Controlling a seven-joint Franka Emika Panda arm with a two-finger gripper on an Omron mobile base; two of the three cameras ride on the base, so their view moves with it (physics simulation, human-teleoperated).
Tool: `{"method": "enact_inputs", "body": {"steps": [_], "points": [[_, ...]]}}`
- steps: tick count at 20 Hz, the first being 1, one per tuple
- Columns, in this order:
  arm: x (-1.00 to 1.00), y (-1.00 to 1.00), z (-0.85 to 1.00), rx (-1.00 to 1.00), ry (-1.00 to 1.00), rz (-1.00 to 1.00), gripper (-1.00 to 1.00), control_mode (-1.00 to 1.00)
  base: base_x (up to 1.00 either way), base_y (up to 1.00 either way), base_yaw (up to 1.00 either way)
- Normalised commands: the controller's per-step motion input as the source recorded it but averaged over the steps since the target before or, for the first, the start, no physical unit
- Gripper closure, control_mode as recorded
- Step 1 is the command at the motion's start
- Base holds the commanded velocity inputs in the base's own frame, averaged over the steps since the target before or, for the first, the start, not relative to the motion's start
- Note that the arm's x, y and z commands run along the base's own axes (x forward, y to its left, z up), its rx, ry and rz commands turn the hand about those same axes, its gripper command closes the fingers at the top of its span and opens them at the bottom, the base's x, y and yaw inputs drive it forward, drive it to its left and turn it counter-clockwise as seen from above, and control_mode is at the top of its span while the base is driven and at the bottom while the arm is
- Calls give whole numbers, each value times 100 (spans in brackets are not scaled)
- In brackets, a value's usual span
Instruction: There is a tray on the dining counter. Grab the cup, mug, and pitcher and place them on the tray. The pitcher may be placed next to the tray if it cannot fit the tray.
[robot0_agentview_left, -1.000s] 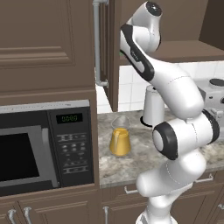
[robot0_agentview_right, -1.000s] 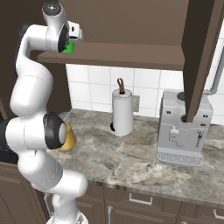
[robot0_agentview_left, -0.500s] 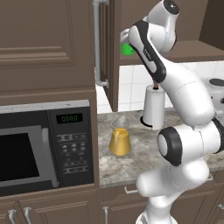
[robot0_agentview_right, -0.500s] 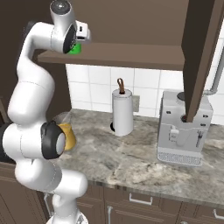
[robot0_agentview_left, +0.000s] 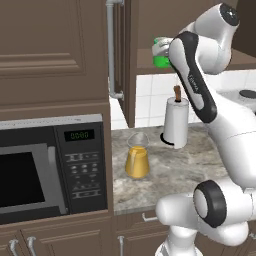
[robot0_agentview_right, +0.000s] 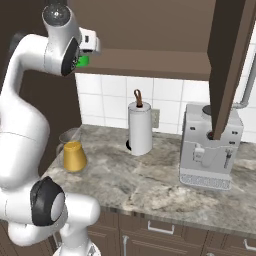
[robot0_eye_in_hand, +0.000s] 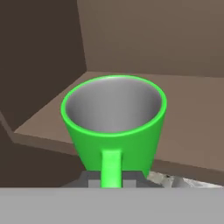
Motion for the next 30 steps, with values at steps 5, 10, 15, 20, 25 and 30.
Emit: {"method": "enact_inputs", "body": {"steps": [5,10,15,20,25,30], "points": [[-100,-18,0,0,-2,-6,100,-100,0,0,0],[-100,-29,0,0,0,-9,100,-100,0,0,0],[-97,-21,0,0,11,-6,100,-100,0,0,0],[-77,-8,-13,0,18,0,100,-100,0,0,0],[-51,-1,-37,0,4,0,100,-100,0,0,0],[-41,0,-47,-1,0,0,100,-100,0,0,0]]}}
